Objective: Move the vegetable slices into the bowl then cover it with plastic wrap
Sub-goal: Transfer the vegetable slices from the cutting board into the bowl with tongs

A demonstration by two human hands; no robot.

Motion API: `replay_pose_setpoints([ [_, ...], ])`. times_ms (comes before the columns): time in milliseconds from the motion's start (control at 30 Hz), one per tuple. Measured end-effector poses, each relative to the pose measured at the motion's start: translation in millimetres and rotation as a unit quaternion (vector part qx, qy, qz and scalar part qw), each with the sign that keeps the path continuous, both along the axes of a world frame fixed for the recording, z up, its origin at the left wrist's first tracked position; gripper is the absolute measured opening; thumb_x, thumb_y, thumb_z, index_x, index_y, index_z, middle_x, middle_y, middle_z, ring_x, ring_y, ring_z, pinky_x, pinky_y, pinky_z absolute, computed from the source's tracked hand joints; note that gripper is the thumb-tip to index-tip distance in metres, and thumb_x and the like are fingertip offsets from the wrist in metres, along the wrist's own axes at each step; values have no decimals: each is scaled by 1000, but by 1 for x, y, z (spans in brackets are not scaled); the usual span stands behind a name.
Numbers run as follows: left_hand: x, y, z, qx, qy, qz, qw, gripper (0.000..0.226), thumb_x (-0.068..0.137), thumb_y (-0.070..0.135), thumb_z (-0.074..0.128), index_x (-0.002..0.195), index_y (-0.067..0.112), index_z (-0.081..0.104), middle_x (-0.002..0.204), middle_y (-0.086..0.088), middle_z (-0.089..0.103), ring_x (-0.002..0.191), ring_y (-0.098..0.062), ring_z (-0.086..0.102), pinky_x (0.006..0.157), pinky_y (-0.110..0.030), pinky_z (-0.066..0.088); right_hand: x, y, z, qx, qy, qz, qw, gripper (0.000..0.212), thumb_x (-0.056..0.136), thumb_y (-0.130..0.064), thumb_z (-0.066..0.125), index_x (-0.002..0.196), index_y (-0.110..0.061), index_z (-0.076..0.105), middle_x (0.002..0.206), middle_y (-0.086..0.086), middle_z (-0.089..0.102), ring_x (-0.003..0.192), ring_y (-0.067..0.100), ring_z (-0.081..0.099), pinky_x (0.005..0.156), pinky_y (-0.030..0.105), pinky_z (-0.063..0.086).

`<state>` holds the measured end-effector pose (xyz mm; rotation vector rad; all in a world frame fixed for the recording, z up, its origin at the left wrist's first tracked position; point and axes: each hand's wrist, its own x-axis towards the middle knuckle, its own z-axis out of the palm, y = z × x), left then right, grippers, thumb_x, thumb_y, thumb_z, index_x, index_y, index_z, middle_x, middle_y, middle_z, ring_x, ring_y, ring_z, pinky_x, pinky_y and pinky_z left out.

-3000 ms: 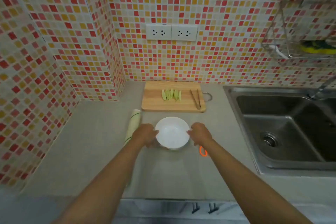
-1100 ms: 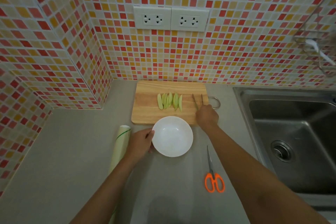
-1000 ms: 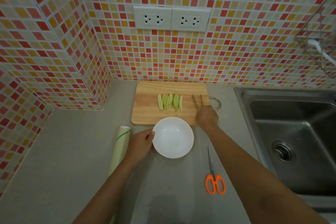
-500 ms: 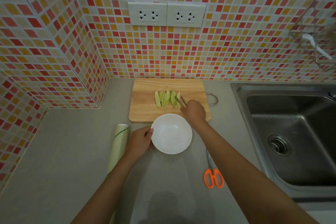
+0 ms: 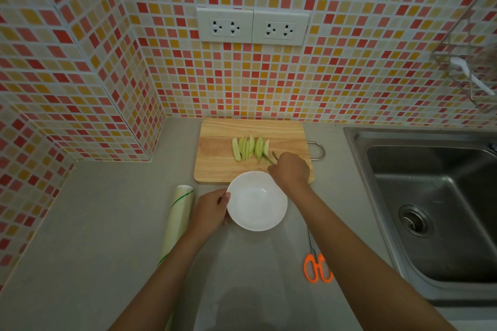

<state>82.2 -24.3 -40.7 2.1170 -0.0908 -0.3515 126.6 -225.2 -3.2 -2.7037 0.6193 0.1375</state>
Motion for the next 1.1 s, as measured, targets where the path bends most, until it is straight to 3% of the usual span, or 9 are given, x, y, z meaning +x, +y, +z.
replay_pose_setpoints([
  [100, 0, -1, 0, 4, 1, 2, 1000, 29, 99, 18, 42, 87, 16, 68, 59, -4, 64, 49, -22, 59, 63, -35, 52, 0, 2, -2, -19, -7, 3, 1000, 18, 82, -12, 53, 66, -12, 45, 86, 8, 67, 78, 28, 62, 53, 27, 29],
  [200, 1, -1, 0, 8, 1, -1, 1000, 28, 100, 18, 42, 87, 17, 67, 60, -4, 64, 49, -21, 59, 63, -33, 51, 0, 3, -2, -5, -9, -1, 1000, 31, 83, -8, 50, 55, -13, 36, 70, 3, 57, 69, 25, 52, 45, 27, 21],
  [267, 1, -1, 0, 6, 4, 0, 1000, 29, 100, 18, 41, 87, 15, 67, 61, -6, 65, 49, -22, 59, 63, -34, 52, -4, 2, 0, 23, -18, -6, 1000, 34, 84, -9, 51, 54, -14, 36, 59, -1, 44, 68, 23, 51, 44, 26, 20],
  [367, 1, -1, -2, 0, 6, 3, 1000, 29, 99, 18, 42, 88, 13, 68, 61, -6, 64, 48, -22, 58, 63, -35, 52, -18, 0, 11, 88, -55, -17, 995, 35, 86, -12, 54, 53, -12, 41, 55, 0, 43, 60, 21, 47, 46, 26, 23],
  [533, 1, 0, -5, -1, 6, 2, 1000, 31, 99, 20, 41, 88, 11, 68, 62, -7, 66, 47, -20, 58, 63, -35, 52, -82, 5, 36, 162, -114, 6, 980, 44, 80, -13, 57, 46, -19, 30, 45, -4, 27, 46, 11, 25, 47, 29, 17],
  [800, 1, -1, -8, -2, 1, 7, 1000, 32, 99, 20, 42, 84, 7, 67, 61, -8, 66, 47, -22, 59, 62, -37, 53, -143, 14, 26, 84, -20, 77, 993, 41, 87, -22, 55, 52, -20, 32, 50, -3, 34, 56, 19, 41, 51, 29, 26],
  [1000, 2, 0, -7, 6, 0, 3, 1000, 32, 98, 19, 42, 80, 5, 65, 55, -1, 62, 41, -12, 56, 61, -35, 52, -98, 12, 44, 80, -96, 16, 992, 40, 83, -30, 58, 51, -17, 39, 47, -5, 38, 48, 18, 41, 43, 23, 23],
  [1100, 1, -1, -7, 6, -1, 3, 1000, 32, 98, 20, 42, 78, 9, 65, 52, 3, 60, 39, -8, 55, 59, -30, 48, -53, 13, 43, 76, -87, -4, 993, 39, 84, -28, 57, 52, -15, 40, 51, -3, 42, 54, 21, 45, 44, 24, 22],
])
